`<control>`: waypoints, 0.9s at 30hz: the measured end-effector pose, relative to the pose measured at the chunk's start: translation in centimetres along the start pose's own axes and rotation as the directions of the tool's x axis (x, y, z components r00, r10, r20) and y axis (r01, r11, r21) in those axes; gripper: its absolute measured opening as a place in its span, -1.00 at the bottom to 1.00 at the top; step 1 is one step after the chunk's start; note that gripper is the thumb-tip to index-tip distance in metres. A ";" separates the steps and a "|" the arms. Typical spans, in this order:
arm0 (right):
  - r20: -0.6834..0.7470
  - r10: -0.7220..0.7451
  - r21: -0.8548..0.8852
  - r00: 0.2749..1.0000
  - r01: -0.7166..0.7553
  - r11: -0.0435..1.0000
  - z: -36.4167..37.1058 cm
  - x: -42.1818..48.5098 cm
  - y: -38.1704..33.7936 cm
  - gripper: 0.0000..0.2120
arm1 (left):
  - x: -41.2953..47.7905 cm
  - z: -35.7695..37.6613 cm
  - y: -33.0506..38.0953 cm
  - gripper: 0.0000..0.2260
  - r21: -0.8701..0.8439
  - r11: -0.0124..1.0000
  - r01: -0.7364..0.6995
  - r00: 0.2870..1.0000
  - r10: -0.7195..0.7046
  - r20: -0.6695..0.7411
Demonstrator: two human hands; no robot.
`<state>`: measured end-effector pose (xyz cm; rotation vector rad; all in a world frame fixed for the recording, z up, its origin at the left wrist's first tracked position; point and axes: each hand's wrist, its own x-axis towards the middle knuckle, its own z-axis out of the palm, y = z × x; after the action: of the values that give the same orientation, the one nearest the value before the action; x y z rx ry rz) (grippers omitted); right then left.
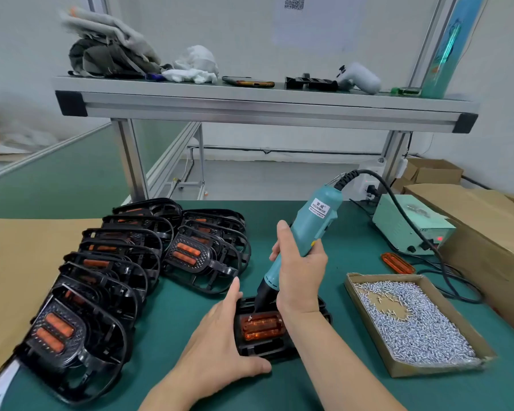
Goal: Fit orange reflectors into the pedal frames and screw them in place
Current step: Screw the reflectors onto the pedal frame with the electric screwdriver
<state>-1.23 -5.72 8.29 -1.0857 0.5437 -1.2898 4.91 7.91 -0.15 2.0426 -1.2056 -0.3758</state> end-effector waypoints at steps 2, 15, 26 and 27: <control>0.013 -0.015 -0.004 1.000 0.015 1.000 0.2 -0.3 0.2 -0.76 | 0.0 0.0 0.0 0.30 0.003 1.000 0.005 1.000 -0.005 0.007; 0.033 -0.043 -0.058 0.999 0.045 0.997 0.4 -0.9 0.8 -0.78 | 0.1 0.1 -0.1 0.29 0.014 1.000 0.021 1.000 -0.021 0.015; 0.111 -0.077 -0.084 0.991 0.087 0.993 0.7 -1.6 0.9 -0.82 | 0.0 -0.2 -0.1 0.29 0.009 1.000 0.014 1.000 -0.014 0.019; 0.120 -0.079 -0.079 0.990 0.089 0.993 0.7 -1.6 0.9 -0.81 | 0.0 -0.2 0.0 0.29 0.007 1.000 0.013 1.000 -0.013 0.020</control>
<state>-0.60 -4.01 7.41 -1.2572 0.4717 -1.2764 5.04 8.01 -0.04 2.0577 -1.2071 -0.3999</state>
